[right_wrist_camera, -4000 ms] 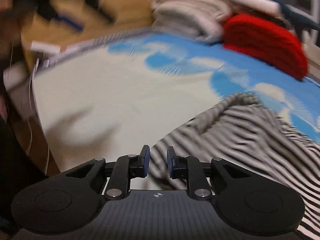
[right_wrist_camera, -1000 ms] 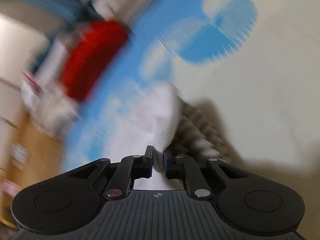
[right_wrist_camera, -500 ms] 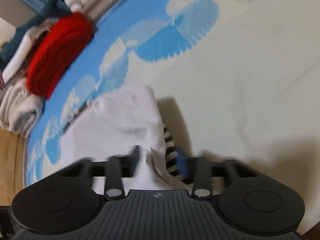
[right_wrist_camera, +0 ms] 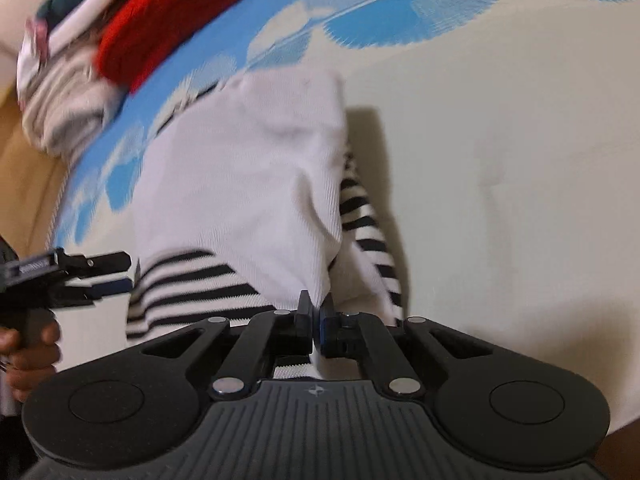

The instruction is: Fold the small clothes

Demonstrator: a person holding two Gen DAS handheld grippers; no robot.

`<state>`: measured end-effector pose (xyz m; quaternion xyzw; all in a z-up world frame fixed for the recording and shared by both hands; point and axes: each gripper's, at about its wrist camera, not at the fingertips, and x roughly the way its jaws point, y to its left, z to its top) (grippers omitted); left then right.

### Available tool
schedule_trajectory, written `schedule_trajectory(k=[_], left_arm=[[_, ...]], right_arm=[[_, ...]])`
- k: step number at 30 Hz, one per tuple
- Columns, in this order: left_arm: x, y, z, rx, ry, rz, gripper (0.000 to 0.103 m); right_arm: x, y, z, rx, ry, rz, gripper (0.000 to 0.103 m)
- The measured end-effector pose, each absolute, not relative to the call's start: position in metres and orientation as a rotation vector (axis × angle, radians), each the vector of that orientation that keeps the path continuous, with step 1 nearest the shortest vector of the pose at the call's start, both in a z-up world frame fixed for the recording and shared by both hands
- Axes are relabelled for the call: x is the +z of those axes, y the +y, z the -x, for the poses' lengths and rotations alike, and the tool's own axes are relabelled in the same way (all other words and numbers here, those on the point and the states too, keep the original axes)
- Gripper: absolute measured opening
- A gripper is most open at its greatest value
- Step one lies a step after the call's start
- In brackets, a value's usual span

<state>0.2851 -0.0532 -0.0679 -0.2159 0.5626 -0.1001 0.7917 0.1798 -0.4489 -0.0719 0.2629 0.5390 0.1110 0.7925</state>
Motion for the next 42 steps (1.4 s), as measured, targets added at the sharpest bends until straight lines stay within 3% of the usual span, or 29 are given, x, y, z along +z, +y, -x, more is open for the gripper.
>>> schedule_trajectory(k=[3,6,8,10,12,21,22,23,25,26,27,29,37,41,42], left_arm=[[-0.070,-0.056,-0.295,-0.211,1.212,0.470,0.086],[-0.078,-0.054,-0.305,-0.197,1.239,0.508,0.086],[-0.085,-0.049,-0.315,-0.185,1.240,0.559,0.087],[-0.093,-0.048,-0.324,-0.177,1.234,0.595,0.088],[-0.099,-0.048,-0.332,-0.181,1.235,0.623,0.089],[-0.125,-0.053,-0.353,-0.199,1.225,0.737,0.094],[-0.126,-0.054,-0.356,-0.203,1.223,0.738,0.093],[-0.127,-0.056,-0.358,-0.215,1.221,0.735,0.089],[-0.121,-0.058,-0.361,-0.234,1.216,0.698,0.071],[-0.114,-0.058,-0.362,-0.237,1.206,0.669,0.053],[-0.107,-0.055,-0.362,-0.237,1.194,0.663,0.045],[-0.085,-0.043,-0.362,-0.230,1.150,0.641,0.042],[-0.012,0.040,-0.357,-0.153,0.975,0.490,0.042],[0.002,0.087,-0.352,-0.044,0.934,0.480,0.059],[0.003,0.096,-0.349,-0.006,0.926,0.462,0.059]], right_arm=[[-0.077,-0.451,-0.174,0.180,1.193,-0.506,0.001],[-0.075,-0.449,-0.180,0.193,1.170,-0.489,0.009],[-0.068,-0.455,-0.187,0.185,1.087,-0.540,0.022],[-0.064,-0.459,-0.195,0.149,1.002,-0.599,0.056],[-0.065,-0.460,-0.208,0.118,0.969,-0.647,0.063],[-0.114,-0.451,-0.268,0.036,1.082,-0.767,0.063],[-0.117,-0.447,-0.271,0.043,1.089,-0.767,0.059],[-0.117,-0.443,-0.274,0.053,1.087,-0.763,0.052],[-0.114,-0.434,-0.276,0.079,1.082,-0.762,0.022],[-0.110,-0.427,-0.278,0.079,1.079,-0.745,0.016],[-0.106,-0.422,-0.279,0.081,1.075,-0.730,0.012],[-0.098,-0.413,-0.282,0.088,1.056,-0.734,0.010],[-0.065,-0.345,-0.306,0.221,0.938,-0.791,0.009],[-0.055,-0.301,-0.317,0.297,0.883,-0.761,0.008],[-0.054,-0.291,-0.319,0.299,0.875,-0.731,0.008]])
